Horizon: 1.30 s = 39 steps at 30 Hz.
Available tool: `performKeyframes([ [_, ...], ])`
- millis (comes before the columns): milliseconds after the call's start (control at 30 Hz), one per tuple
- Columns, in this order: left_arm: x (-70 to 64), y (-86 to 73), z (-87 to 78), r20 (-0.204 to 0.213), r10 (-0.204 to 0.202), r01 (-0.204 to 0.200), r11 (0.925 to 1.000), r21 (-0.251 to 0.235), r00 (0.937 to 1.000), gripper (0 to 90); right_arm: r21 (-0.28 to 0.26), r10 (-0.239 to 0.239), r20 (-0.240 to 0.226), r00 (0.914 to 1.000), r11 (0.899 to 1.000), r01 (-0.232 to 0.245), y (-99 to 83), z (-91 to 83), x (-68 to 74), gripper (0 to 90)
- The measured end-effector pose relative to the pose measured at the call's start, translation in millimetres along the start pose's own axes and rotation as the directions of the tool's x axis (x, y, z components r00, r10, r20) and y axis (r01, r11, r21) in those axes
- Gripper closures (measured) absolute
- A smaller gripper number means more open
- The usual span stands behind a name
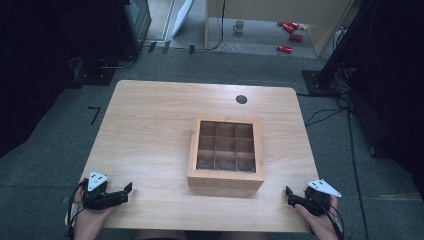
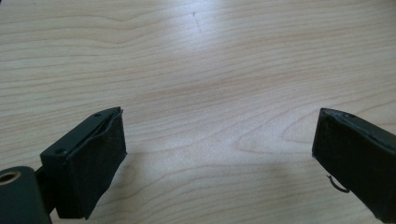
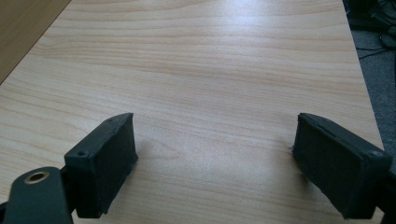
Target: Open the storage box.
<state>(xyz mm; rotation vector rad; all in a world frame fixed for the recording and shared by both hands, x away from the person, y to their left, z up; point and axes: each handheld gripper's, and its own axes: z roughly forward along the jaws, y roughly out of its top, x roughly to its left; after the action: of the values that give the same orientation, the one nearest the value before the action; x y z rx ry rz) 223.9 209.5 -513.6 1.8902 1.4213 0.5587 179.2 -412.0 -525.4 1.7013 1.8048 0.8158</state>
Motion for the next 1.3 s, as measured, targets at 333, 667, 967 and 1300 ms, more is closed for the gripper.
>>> performKeyframes([
  [333,-27.7,14.0,1.9,0.027,0.02,-0.02,0.9996,0.021,0.9994,6.6,0.001,-0.002,0.0,1.0,1.0,0.002,0.1,0.1,0.0,13.0],
  [667,-53.8,20.6,3.4,0.102,0.026,-0.024,0.9996,-0.014,0.9945,6.6,0.001,-0.001,-0.004,1.0,1.0,0.001,0.6,0.7,1.0,12.9],
  [967,-82.5,26.2,6.7,0.141,0.074,-0.071,0.9971,-0.03,0.9873,7.3,0.009,-0.003,-0.01,0.9999,1.0,0.003,1.8,0.1,4.5,14.0],
  [1300,-114.9,31.2,9.2,0.215,0.142,-0.134,0.9897,-0.052,0.9662,14.4,-0.018,0.003,-0.069,0.9976,1.0,-0.005,8.5,-6.2,21.0,14.0],
])
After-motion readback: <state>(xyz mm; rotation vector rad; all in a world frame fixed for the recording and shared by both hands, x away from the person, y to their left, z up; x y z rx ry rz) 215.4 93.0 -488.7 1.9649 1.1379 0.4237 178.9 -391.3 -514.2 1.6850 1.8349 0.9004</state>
